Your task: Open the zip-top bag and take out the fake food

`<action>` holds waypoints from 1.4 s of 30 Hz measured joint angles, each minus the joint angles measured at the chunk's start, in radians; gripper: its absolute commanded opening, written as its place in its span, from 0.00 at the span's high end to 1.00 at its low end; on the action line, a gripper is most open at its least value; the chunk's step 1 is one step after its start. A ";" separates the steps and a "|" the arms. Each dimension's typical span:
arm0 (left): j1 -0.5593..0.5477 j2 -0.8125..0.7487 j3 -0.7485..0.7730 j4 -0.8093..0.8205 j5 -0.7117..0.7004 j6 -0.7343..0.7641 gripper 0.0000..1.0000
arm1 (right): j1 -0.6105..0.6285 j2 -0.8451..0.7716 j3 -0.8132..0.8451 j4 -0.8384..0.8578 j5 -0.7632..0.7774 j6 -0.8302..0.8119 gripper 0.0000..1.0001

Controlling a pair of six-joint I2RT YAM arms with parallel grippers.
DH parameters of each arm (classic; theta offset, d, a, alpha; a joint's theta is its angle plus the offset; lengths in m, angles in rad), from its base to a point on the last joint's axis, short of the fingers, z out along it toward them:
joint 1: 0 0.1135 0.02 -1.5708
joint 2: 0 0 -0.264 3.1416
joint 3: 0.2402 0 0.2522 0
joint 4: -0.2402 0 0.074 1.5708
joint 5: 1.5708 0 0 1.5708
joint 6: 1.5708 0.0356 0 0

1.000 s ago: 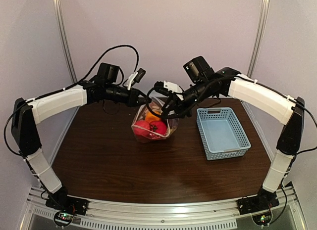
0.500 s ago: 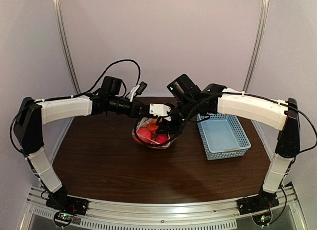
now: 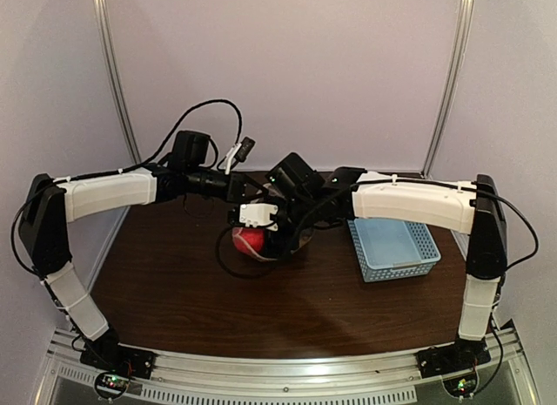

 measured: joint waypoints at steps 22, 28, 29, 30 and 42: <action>0.005 -0.003 -0.006 0.033 0.006 -0.014 1.00 | 0.029 0.064 0.080 0.023 0.045 0.020 0.51; 0.007 -0.015 -0.006 0.033 -0.002 -0.009 1.00 | 0.028 -0.023 0.044 -0.029 0.045 0.016 0.51; 0.008 -0.019 -0.006 0.033 -0.003 -0.007 1.00 | 0.028 -0.037 0.037 -0.039 0.044 0.014 0.51; 0.010 -0.022 -0.006 0.033 -0.004 -0.006 1.00 | 0.027 -0.052 0.030 -0.051 0.042 0.010 0.51; 0.030 -0.026 -0.006 0.029 -0.019 -0.001 1.00 | -0.068 -0.265 -0.011 -0.248 -0.113 -0.034 0.51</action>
